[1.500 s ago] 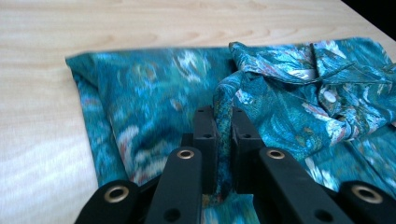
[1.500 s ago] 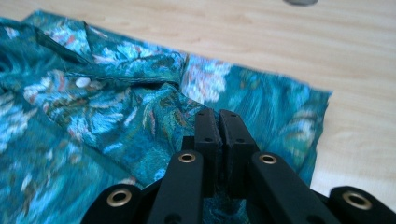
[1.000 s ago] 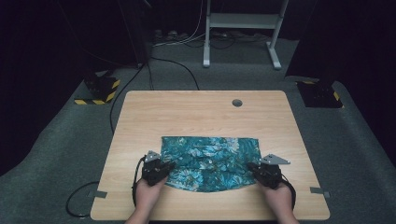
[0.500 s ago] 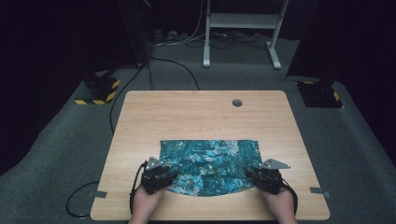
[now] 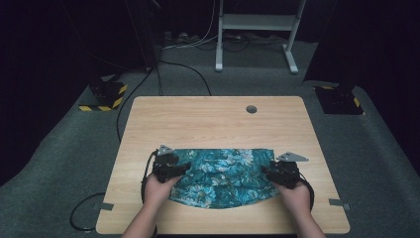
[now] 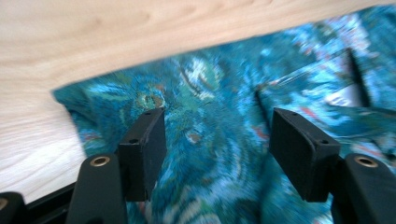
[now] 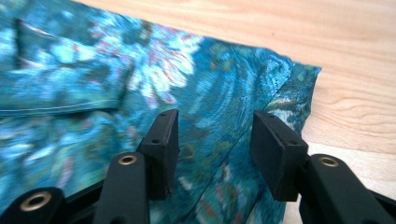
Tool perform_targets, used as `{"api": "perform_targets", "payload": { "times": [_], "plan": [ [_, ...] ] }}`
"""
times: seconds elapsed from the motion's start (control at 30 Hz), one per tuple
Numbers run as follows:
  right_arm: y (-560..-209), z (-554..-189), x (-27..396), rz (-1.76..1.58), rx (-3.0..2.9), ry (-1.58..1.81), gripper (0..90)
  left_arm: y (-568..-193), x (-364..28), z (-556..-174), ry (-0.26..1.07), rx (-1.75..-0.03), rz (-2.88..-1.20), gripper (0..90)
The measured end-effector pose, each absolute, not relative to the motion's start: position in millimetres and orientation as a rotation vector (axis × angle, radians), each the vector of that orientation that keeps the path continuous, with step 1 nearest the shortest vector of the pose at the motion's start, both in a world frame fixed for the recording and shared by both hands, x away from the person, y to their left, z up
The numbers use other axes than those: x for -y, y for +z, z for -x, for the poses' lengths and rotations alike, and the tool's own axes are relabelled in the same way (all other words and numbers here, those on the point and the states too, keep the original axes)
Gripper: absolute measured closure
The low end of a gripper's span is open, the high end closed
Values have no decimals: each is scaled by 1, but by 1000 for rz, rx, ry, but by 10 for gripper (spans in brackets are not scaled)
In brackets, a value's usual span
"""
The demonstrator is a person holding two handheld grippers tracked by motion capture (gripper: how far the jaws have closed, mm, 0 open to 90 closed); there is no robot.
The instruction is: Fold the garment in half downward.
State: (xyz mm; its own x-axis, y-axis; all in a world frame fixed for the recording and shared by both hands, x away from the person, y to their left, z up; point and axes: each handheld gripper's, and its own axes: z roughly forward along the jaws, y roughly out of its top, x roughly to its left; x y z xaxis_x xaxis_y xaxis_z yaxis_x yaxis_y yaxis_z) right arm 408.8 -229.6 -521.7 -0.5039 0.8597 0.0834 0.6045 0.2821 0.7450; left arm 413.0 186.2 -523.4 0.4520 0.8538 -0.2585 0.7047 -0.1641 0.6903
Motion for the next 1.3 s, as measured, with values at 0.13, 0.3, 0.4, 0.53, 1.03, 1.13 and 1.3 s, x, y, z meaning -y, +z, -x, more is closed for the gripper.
{"api": "perform_targets", "payload": {
  "times": [0.13, 0.3, 0.4, 0.53, 1.03, 1.13, 1.3],
  "plan": [
    [-530, -421, 227, -1339, -2260, 1002, 504, -528, -184, -423, 222, -1323, -1934, 380],
    [-531, -432, 227, -1330, -2254, 994, 503, -529, -188, -435, 225, -1335, -1923, 411],
    [-531, -441, 226, -1341, -2249, 1000, 478, -529, -188, -445, 237, -1337, -1921, 419],
    [-527, -449, 222, -1373, -2259, 985, 393, -525, -185, -451, 219, -1361, -1911, 382],
    [-515, -447, 154, -1292, -2334, 1131, 513, -520, -124, -442, 170, -1275, -1987, 316],
    [-523, -450, 148, -1308, -2357, 1103, 536, -526, -120, -442, 181, -1268, -2006, 344],
    [-531, -449, 146, -1307, -2367, 1100, 678, -528, -116, -438, 228, -1220, -2033, 519]
  ]
}}
